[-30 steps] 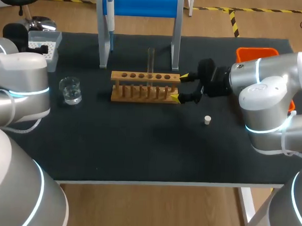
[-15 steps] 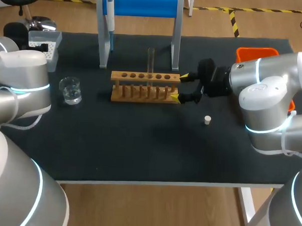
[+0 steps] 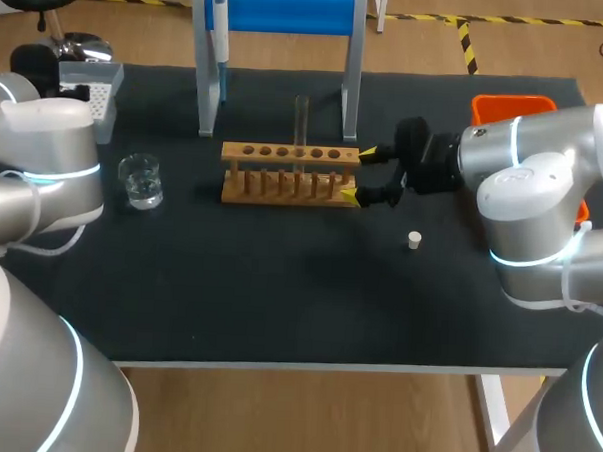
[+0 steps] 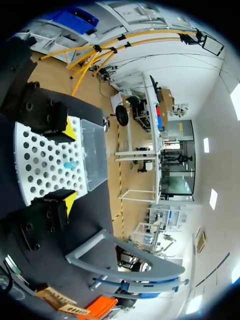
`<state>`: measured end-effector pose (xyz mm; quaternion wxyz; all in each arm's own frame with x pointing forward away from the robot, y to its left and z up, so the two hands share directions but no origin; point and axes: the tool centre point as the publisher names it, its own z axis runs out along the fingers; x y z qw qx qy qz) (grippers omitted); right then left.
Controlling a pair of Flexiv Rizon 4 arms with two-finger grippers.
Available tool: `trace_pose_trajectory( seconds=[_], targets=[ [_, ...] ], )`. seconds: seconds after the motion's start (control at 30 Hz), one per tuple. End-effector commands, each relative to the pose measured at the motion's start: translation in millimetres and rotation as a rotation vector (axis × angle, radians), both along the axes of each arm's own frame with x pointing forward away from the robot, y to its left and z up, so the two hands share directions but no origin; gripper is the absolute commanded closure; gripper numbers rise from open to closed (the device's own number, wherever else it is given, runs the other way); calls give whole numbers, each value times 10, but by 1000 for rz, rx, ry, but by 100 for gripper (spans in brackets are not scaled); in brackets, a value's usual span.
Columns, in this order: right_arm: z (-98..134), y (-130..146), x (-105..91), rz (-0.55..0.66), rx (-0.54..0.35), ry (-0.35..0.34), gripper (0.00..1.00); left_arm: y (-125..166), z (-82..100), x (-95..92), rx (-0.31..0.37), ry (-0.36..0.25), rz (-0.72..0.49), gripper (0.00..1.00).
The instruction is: Invert the test tube, pick up the pipette, mount the tip to pipette, aspirate from beaker and dispense into the tube, eject the tip, return the pipette, and cap with the stopper.
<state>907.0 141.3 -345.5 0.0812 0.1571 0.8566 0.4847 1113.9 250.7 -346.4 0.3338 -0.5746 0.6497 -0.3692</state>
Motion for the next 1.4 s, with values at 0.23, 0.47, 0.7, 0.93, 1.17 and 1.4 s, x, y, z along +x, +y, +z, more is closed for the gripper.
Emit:
trace_pose_trajectory(
  seconds=[0.23,0.47,0.7,0.93,1.17,1.4],
  targets=[
    [5,-7,1,2,-1,2,0,11,-65,120,0,-1,-5,64],
    [5,-7,1,2,-1,2,0,22,-103,172,-3,2,-4,62],
    [5,-7,1,2,-1,2,0,35,-125,230,1,2,-5,65],
    [5,-7,1,2,-1,2,0,45,-148,273,2,4,-9,67],
    [5,-7,1,2,-1,2,0,51,-164,298,2,7,-12,74],
    [5,-7,1,2,-1,2,0,62,-185,310,2,10,-10,75]
  ],
)
